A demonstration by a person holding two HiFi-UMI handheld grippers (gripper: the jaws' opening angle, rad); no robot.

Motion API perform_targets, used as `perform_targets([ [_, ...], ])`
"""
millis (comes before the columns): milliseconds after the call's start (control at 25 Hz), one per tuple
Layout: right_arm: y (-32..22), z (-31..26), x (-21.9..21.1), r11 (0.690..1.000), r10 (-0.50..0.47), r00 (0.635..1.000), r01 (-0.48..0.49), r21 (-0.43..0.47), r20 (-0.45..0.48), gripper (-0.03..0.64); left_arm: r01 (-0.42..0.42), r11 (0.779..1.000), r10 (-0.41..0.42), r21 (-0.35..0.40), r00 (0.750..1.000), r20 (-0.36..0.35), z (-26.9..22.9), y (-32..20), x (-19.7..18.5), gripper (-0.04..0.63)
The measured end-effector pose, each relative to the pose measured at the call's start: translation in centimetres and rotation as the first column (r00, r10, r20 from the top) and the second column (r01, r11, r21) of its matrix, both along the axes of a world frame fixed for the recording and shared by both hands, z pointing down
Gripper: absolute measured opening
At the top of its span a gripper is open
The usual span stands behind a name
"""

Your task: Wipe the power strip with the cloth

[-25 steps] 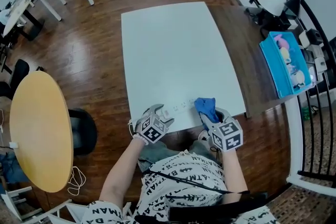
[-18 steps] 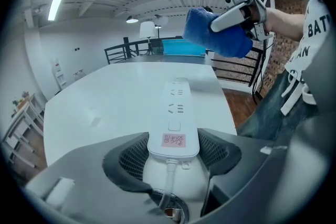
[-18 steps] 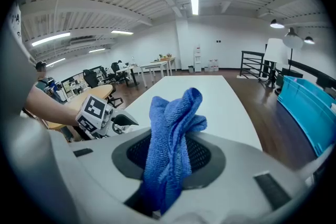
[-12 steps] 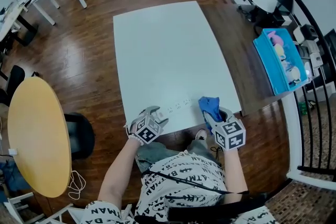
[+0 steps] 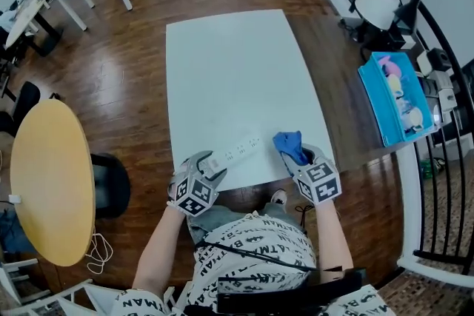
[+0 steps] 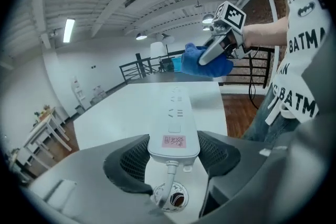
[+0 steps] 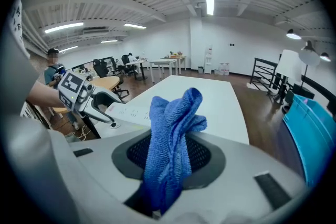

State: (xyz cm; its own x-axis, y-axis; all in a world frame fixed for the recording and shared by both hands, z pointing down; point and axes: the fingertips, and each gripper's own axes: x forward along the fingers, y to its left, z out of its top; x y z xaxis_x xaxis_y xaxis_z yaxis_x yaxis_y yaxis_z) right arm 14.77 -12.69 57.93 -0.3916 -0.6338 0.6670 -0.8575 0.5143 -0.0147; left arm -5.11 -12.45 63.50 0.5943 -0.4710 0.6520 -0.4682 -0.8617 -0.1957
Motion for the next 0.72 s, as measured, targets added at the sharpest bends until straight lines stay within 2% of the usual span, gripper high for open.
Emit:
perform_targets([
  [200, -2.0, -1.8, -1.6, 0.992, -0.121, 0.992, 0.122, 0.035, -0.028, 0.135, 0.021, 0.997, -0.026, 0.069, 0.998, 0.064, -3.8, -0.2, -0.1, 0.284],
  [320, -3.0, -2.8, -2.3, 0.980, -0.182, 0.979, 0.188, 0.061, -0.087, 0.135, 0.027, 0.995, -0.035, 0.099, 0.996, 0.082, -5.5, -0.3, 0.6, 0.284],
  [440, -3.8, -3.5, -2.6, 0.971, -0.209, 0.964, 0.225, 0.083, -0.167, 0.135, 0.015, 0.992, -0.027, 0.123, 0.995, 0.092, -7.0, -0.2, 1.7, 0.284],
  [720, -3.4, -3.7, -3.1, 0.963, -0.232, 0.934, 0.260, 0.071, -0.270, 0.135, -0.033, 0.985, 0.008, 0.169, 0.990, 0.143, -8.2, -0.1, 3.3, 0.282],
])
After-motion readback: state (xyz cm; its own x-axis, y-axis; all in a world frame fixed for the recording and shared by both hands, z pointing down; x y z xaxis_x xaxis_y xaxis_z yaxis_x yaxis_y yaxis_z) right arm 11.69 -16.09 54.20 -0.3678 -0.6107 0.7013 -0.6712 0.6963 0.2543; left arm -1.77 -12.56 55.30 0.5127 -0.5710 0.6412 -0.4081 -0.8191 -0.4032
